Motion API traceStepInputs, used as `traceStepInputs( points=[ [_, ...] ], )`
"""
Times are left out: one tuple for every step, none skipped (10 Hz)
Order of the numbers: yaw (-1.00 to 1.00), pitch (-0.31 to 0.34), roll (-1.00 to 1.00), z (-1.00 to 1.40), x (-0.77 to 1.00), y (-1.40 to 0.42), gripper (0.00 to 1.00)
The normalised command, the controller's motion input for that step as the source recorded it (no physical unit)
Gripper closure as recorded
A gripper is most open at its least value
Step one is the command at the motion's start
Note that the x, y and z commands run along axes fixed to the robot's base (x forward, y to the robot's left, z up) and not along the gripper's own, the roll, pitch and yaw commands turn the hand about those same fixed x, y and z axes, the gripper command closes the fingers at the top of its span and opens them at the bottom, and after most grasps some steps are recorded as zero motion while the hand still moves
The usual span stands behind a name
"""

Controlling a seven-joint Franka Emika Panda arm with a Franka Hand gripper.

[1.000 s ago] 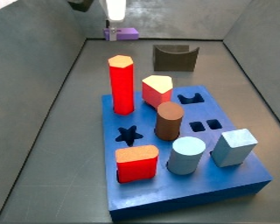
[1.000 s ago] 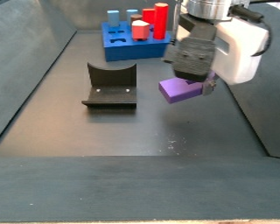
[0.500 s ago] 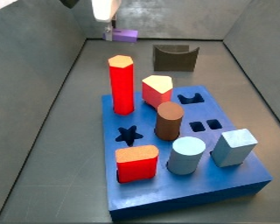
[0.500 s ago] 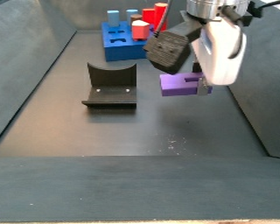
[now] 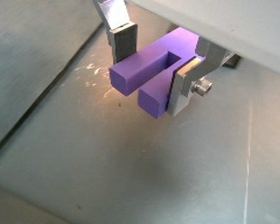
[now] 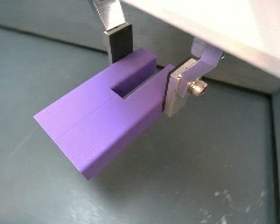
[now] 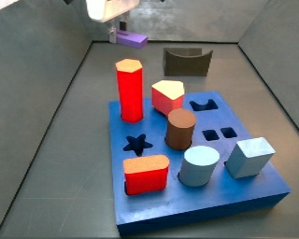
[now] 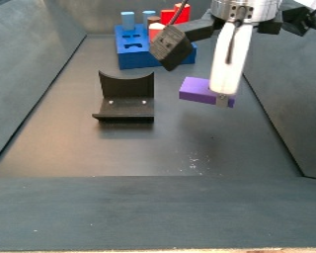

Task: Pick up the double-square object. Move up. Rotate the double-square object. Place the double-square object on the fixture. Regrasp the double-square object. Move to above the board. Insert the double-square object.
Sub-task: Rotate the double-square object.

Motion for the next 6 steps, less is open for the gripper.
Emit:
traceStepInputs(
  points=[
    [-1.00,-0.004,-0.01,0.03,-0.02,0.01,1.00],
    [-1.00,-0.004,-0.01,0.03,-0.02,0.01,1.00],
    [-1.00,-0.005,-0.01,0.03,-0.02,0.01,1.00],
    [-1.00,-0.005,-0.01,0.03,-0.02,0.01,1.00],
    [-1.00,-0.006,-0.01,0.03,-0.02,0.01,1.00],
    [-1.00,-0.006,-0.01,0.03,-0.02,0.01,1.00]
  ],
)
